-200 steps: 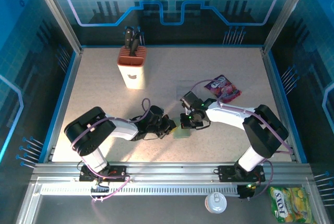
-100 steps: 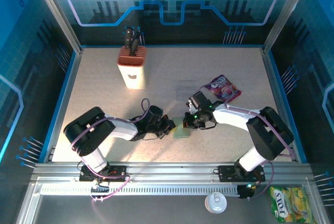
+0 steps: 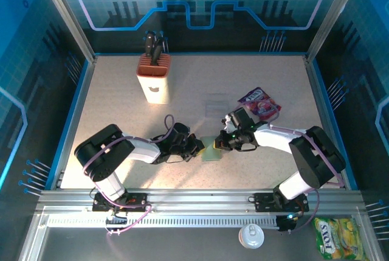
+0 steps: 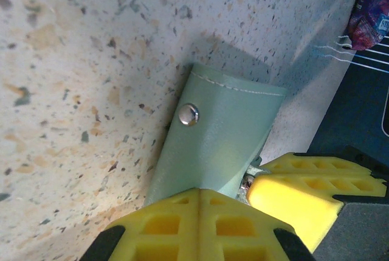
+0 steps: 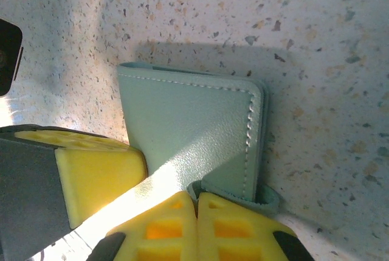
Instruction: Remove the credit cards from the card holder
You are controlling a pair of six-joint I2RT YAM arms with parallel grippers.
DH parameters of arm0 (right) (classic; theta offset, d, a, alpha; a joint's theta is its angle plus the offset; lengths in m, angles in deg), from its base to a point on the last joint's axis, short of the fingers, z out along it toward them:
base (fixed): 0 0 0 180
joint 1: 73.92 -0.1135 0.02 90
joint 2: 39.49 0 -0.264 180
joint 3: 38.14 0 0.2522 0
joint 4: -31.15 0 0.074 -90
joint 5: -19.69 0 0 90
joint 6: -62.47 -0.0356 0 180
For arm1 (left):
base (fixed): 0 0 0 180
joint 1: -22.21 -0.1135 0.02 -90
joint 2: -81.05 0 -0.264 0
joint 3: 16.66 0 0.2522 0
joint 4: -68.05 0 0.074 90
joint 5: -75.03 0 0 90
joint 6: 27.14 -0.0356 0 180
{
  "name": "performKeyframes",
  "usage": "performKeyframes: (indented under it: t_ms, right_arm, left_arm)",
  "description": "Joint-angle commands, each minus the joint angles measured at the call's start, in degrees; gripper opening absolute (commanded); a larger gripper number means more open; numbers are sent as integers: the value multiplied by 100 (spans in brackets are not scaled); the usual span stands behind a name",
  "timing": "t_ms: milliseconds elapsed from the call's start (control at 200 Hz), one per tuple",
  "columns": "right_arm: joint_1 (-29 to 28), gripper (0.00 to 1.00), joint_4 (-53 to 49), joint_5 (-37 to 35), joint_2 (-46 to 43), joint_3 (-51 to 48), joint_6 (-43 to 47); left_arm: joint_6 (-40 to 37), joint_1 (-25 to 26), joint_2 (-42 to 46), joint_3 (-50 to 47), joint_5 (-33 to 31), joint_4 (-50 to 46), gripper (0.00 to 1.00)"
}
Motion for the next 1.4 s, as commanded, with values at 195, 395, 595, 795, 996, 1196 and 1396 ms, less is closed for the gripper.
performKeyframes:
  t_ms: [195, 395, 595, 795, 996, 1196, 1396]
  right_arm:
    - [165, 0, -1125, -856, -285, -89, 124]
    - [165, 0, -1449, -1138, -389, 31, 249]
    - [161, 5, -1809, -1361, -648, 218, 448]
    - [164, 18, -1869, -1378, -585, 322, 577]
    - [165, 22, -1802, -1354, -444, 355, 625]
    - [165, 21, -1589, -1144, -246, 338, 648]
    - [140, 11, -1640, -1429, -223, 338, 671]
  left_arm:
    - [-102, -110, -331, -221, -420, -1661, 0]
    - [-81, -104, -342, -209, -343, -1514, 0]
    - [-358, -74, -141, 120, -231, -1713, 0]
    - [-844, 63, 170, 794, -259, -2520, 0]
    - [-1007, 99, 302, 1080, -218, -2757, 11]
    - [-936, 110, 309, 1054, -99, -2563, 15]
    - [-914, 118, 325, 1028, -104, -2547, 15]
